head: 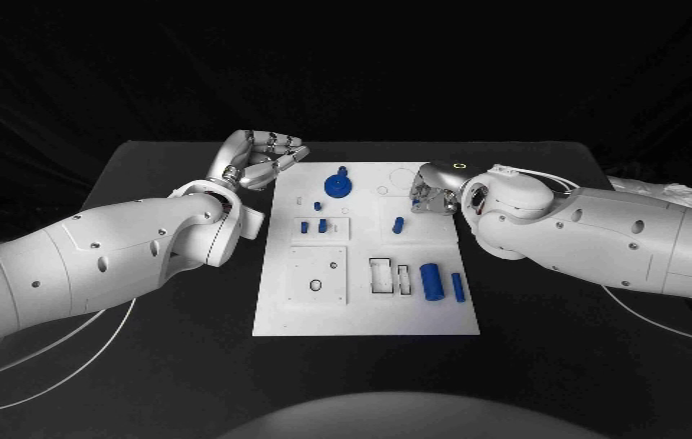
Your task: Assemble the parts on the task board
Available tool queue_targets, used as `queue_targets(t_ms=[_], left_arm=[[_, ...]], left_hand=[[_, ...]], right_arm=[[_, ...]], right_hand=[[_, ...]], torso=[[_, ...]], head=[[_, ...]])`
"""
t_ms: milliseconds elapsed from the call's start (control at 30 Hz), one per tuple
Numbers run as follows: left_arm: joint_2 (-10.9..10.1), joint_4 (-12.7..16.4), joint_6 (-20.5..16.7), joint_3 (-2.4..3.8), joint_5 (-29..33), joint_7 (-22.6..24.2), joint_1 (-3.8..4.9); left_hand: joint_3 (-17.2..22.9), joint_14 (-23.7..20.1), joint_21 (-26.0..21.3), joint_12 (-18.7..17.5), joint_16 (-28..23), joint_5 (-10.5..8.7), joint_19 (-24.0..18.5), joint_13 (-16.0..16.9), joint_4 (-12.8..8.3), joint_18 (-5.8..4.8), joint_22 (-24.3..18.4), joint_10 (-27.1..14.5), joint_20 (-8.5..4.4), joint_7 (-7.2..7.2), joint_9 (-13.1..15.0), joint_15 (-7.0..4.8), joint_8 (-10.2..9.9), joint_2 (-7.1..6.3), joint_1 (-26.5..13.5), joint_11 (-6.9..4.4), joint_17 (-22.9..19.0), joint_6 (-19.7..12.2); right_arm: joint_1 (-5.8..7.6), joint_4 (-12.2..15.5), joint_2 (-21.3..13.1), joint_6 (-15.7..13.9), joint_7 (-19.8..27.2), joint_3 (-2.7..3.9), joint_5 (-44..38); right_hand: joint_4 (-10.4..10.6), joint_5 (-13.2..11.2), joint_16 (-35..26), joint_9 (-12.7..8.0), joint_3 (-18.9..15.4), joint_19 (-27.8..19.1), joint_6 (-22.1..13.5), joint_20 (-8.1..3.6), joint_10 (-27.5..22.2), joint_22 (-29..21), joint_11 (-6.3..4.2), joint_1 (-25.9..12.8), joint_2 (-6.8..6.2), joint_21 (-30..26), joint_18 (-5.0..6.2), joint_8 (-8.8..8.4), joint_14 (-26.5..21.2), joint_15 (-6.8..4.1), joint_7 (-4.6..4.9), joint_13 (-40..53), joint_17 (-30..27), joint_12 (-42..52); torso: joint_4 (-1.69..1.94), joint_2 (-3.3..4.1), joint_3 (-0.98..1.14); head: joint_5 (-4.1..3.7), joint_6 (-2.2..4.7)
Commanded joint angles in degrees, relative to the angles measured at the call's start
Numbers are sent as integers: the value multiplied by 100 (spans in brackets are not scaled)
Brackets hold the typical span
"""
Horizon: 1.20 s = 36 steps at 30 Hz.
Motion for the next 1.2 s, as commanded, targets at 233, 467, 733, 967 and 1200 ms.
queue_targets(t_ms=[233, 467, 733, 967, 1200], left_arm=[[18, -7, 154, 4, 1, -41, 0], [22, -15, 167, 3, -17, -56, 0], [16, -12, 167, 3, -22, -60, 0], [15, -12, 164, 3, -22, -67, 0], [14, -11, 161, 3, -23, -68, 0]], left_hand=[[-37, 560, 25, -8, 24, 29, 592, -2, 15, -42, 1509, -21, -13, 12, -5, -11, -24, 83, 9, -22, 1434, 50], [-37, 560, 25, -9, 24, 30, 592, -2, 15, -42, 1509, -21, -13, 12, -5, -11, -24, 88, 12, -23, 1434, 51], [-39, 559, 25, -10, 22, 35, 592, -2, 13, -42, 1509, -23, -13, 10, -4, -12, -24, 104, 25, -23, 1432, 56], [-41, 557, 25, -11, 19, 38, 592, -3, 12, -42, 1509, -25, -13, 9, -3, -12, -24, 116, 36, -23, 1426, 61], [-41, 557, 25, -11, 19, 38, 592, -3, 12, -42, 1509, -25, -13, 9, -3, -12, -24, 116, 36, -23, 1426, 61]], right_arm=[[-30, 14, 2, 262, -201, -9, -247], [-40, 12, 26, 308, -264, -9, -280], [-47, 4, 32, 325, -346, -9, -319], [-50, 1, 42, 328, -309, -9, -320], [-53, 16, 26, 264, -287, -9, -319]], right_hand=[[18, -22, 23, -4, 56, 599, 104, -80, 109, 1510, -16, 13, -27, 26, -39, 28, 597, -82, -16, -41, 1510, -36], [24, -27, 23, 0, 113, 599, 194, -133, 203, 1510, -57, 27, -30, 26, -39, 45, 597, -138, -50, -52, 1510, -52], [-26, -24, 23, 22, 291, 599, 394, -232, 398, 1510, -145, 150, 16, 26, -39, 97, 597, -241, -133, -56, 1510, -83], [-97, -25, 23, 43, 445, 599, 550, -310, 568, 1510, -223, 245, 15, 26, -39, 134, 597, -318, -210, -58, 1510, -128], [-133, -27, 23, 55, 509, 599, 616, -339, 645, 1510, -243, 274, 1, 26, -39, 150, 597, -343, -226, -57, 1510, -151]], torso=[[7, -2, -2], [2, -1, -3], [5, 2, -2], [7, 3, -2], [6, 2, -4]], head=[[-12, -23], [-15, -23], [-11, -10], [-15, -24], [-7, -22]])
